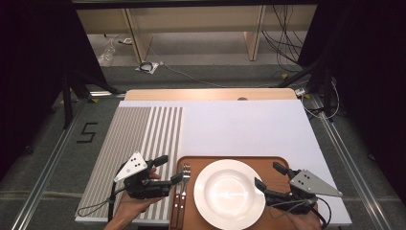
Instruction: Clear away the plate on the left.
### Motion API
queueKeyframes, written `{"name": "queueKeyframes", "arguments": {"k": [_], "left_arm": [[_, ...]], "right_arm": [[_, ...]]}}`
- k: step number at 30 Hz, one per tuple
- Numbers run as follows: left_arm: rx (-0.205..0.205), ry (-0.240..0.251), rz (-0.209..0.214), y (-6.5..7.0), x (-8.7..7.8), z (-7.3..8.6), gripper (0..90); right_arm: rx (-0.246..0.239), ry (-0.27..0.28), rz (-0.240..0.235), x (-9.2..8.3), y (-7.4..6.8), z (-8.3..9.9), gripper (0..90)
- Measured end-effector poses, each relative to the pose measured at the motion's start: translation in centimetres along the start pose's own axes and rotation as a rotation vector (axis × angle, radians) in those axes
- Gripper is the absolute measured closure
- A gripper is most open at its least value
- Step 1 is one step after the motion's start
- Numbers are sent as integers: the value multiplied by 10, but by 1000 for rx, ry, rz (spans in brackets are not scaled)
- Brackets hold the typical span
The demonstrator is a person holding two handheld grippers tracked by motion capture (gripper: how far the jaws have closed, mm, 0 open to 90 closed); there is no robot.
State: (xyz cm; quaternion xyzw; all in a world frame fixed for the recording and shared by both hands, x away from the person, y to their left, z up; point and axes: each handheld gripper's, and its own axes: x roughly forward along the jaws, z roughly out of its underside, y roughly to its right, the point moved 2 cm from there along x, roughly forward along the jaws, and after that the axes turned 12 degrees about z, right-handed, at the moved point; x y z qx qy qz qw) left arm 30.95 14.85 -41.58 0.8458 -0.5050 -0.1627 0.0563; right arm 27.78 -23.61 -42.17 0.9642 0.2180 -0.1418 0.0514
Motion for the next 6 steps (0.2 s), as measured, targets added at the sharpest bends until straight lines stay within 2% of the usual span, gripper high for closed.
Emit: {"name": "queueKeyframes", "arguments": {"k": [6], "left_arm": [[5, -1, -4, -1, -1, 0, 182]], "right_arm": [[0, 1, 0, 0, 0, 0, 222]]}}
